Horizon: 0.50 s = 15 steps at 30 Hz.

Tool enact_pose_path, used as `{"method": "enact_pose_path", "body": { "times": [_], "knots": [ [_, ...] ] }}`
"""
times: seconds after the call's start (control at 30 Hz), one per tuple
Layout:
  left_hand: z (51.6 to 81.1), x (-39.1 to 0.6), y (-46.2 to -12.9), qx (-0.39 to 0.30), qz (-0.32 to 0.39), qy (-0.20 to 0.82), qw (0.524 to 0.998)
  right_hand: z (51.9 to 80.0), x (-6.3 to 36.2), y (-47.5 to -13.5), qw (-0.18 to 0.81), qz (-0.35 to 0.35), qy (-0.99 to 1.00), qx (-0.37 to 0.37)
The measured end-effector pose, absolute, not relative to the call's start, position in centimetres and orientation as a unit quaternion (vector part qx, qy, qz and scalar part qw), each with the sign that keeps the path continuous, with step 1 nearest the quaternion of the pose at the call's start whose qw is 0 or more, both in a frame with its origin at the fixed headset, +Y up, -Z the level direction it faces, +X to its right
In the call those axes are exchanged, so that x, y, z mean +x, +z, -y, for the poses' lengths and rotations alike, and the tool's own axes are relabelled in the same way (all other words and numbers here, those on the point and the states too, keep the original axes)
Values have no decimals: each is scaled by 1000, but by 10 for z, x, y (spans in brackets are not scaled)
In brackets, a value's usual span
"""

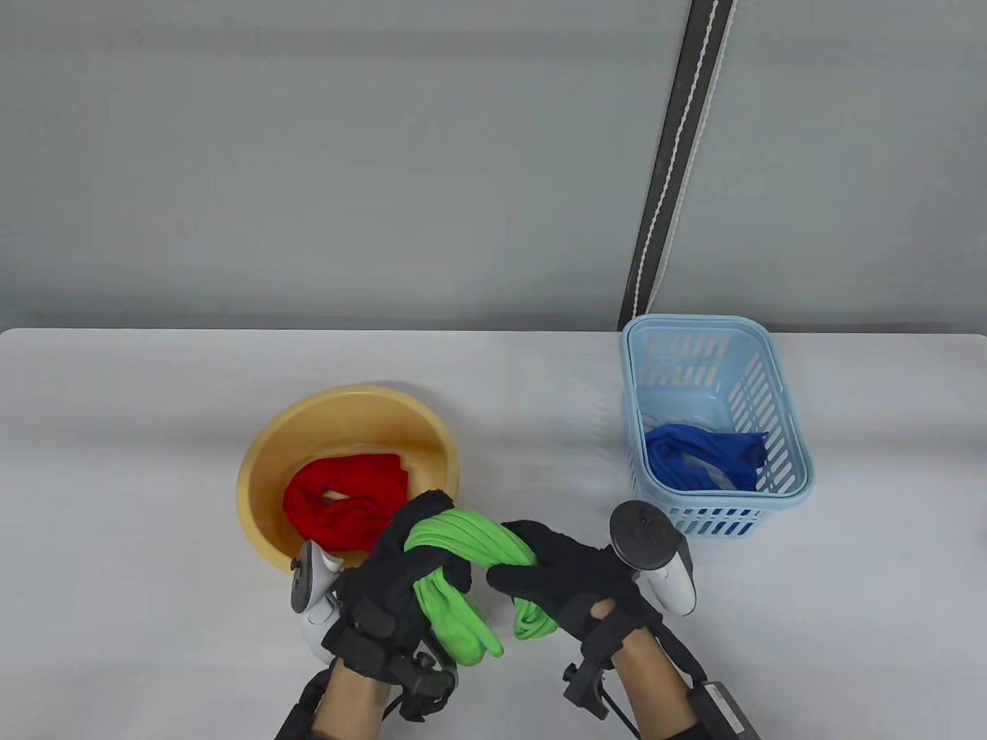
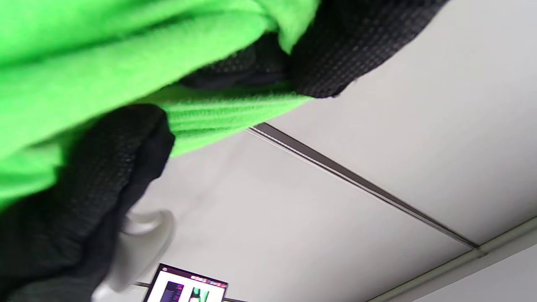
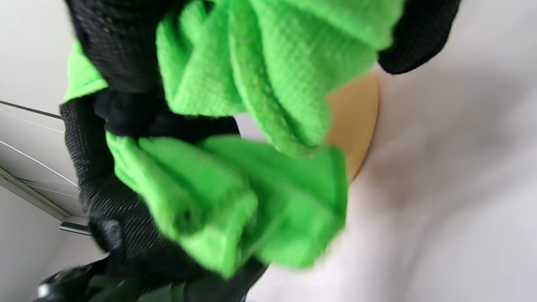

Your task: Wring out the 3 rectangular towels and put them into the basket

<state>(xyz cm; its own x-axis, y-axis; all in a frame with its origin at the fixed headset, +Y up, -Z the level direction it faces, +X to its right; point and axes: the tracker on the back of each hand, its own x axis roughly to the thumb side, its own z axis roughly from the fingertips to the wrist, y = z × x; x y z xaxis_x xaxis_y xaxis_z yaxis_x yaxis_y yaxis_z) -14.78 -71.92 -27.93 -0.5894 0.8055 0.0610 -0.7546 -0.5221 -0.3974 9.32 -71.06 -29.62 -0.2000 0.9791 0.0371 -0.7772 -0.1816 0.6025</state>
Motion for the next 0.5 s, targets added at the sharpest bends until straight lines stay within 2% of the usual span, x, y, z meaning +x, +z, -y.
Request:
{"method": "enact_pose_path", "body": {
  "times": [0.1, 0.27, 0.37, 0.5],
  "knots": [
    [721, -145, -278, -57, 191, 883, 425, 720, 80, -291, 622, -283, 698, 213],
    [721, -144, -277, -34, 183, 883, 430, 725, 51, -280, 583, -342, 700, 230],
    [720, -147, -277, -28, 186, 880, 437, 721, 46, -279, 562, -308, 733, 229],
    [716, -150, -277, -14, 188, 870, 455, 716, 53, -278, 594, -244, 735, 218]
  ]
}}
